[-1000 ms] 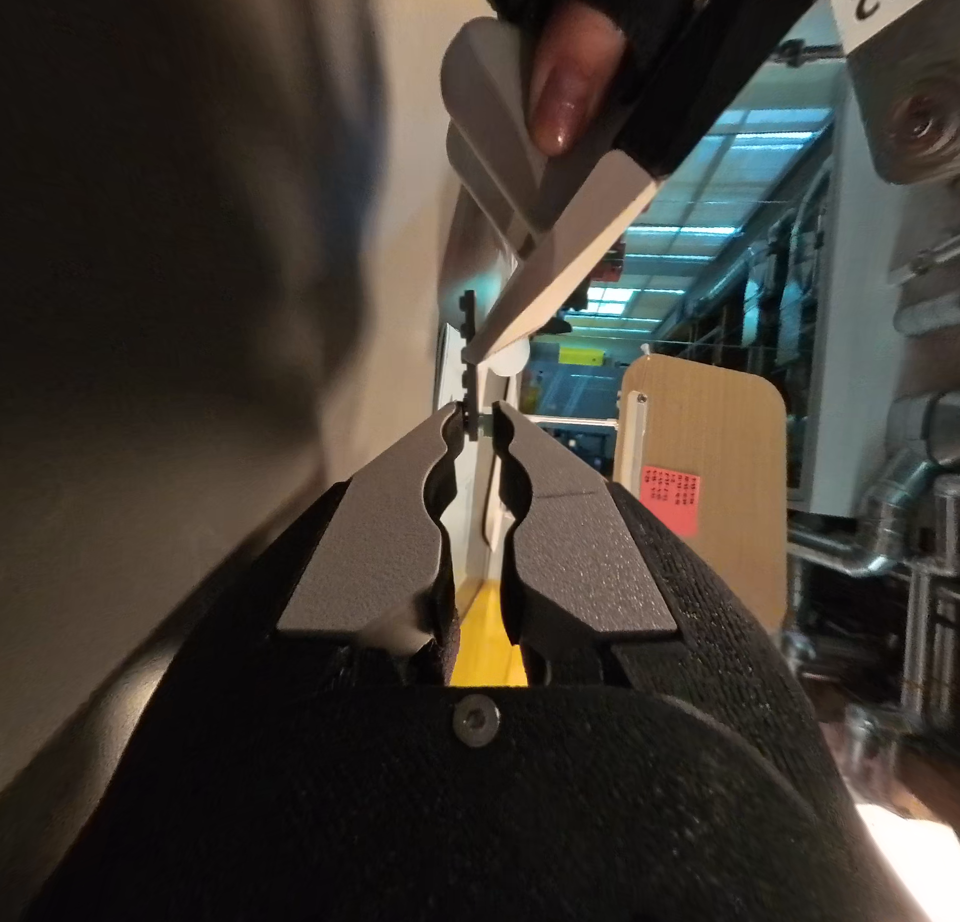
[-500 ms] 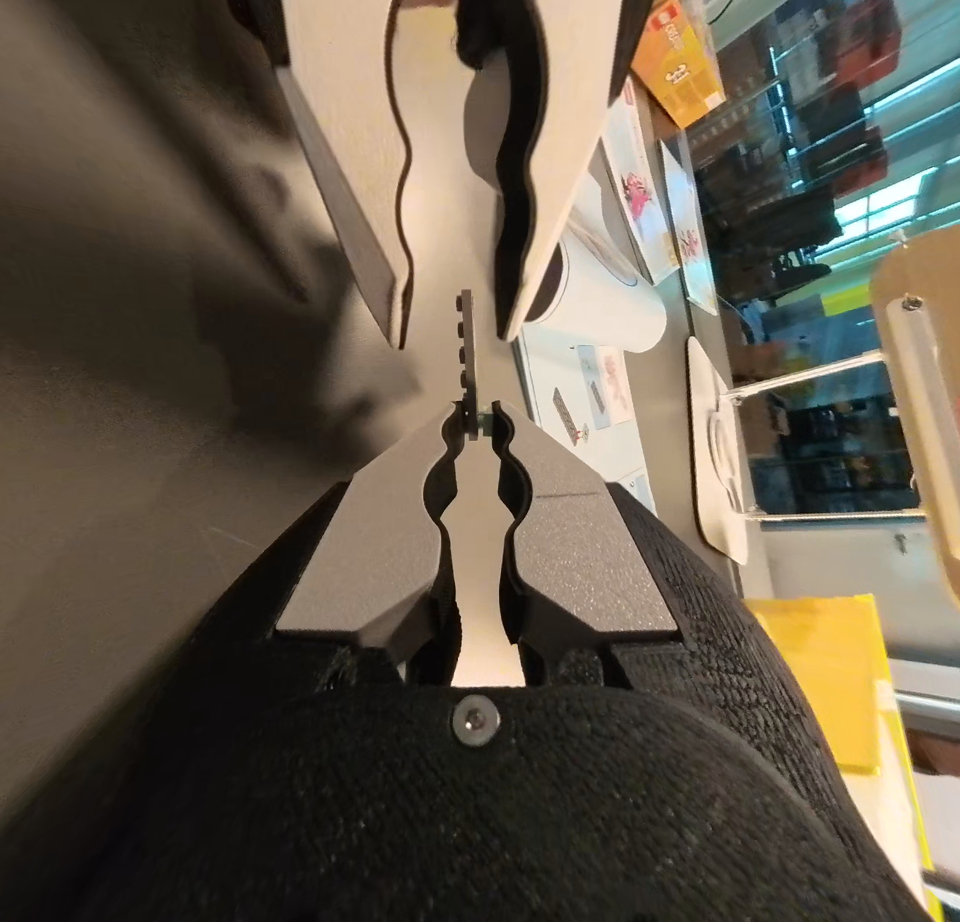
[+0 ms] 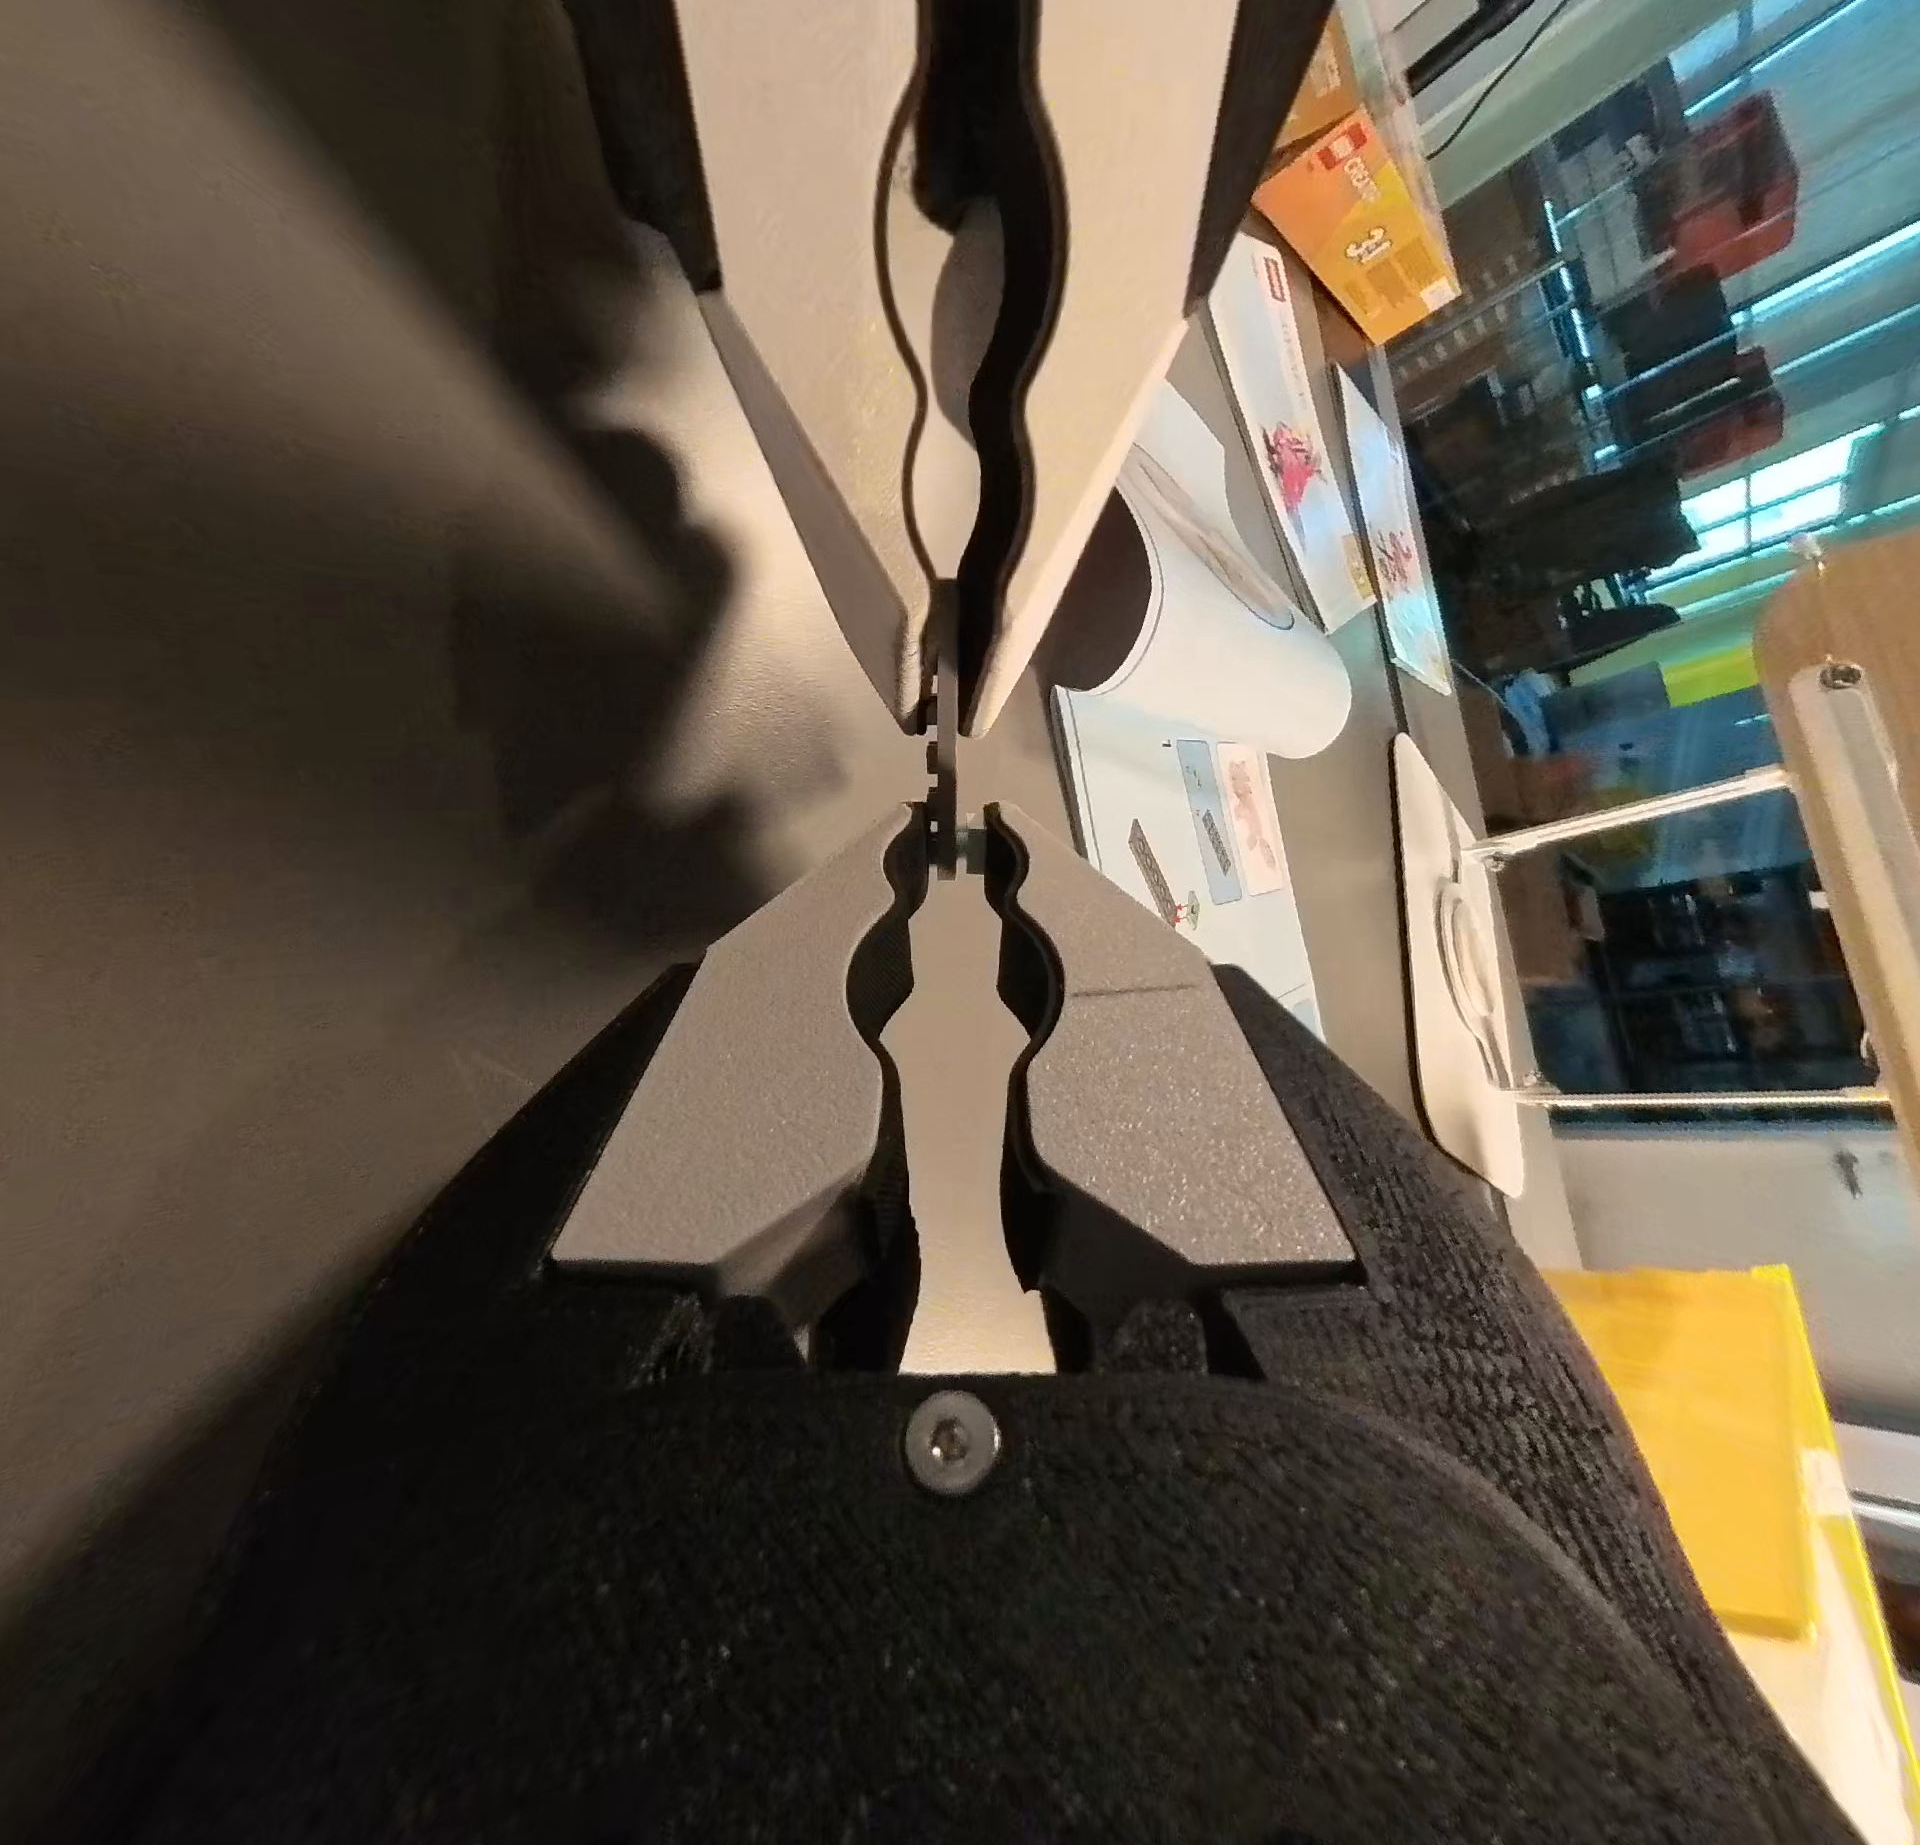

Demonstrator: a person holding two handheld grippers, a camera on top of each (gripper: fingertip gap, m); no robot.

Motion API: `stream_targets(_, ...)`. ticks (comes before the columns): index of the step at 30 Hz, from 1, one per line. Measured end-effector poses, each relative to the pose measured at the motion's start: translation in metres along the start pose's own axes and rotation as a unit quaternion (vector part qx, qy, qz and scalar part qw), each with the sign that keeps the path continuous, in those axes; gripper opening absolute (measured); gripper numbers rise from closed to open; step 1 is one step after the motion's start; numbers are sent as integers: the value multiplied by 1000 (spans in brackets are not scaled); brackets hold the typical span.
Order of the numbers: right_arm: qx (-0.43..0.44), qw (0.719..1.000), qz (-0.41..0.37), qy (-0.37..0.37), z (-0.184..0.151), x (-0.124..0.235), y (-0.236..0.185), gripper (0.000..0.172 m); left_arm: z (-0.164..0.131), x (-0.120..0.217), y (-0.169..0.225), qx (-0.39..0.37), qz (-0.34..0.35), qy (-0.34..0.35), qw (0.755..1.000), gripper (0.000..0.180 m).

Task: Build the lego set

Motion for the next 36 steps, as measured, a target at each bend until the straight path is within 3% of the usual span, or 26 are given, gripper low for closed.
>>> stream_targets(9,8,1000,-18,7,0,-1,1,9,-1,-1,-4,61,-19,9,998,4)
stream_targets(14,-3,1000,-2,8,-2,-2,-1,8,-1,-3,0,1,9,4,1000,4)
stream_targets(25,-37,999,24,29,-1,-4,-3,8,-1,-3,1,-43,31,25,998,3)
stream_targets(36,-40,999,17,33,1,-6,-3,7,-1,-2,-1,-28,25,35,999,3)
Point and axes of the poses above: each gripper's, where its closed fingertips meet, x back along the fingers, z out of its top, y = z × x across the jaws, the point moved 3 cm from there along x, back along the fingers, and after that the axes turned 6 degrees about -y, right-handed, at the moved point
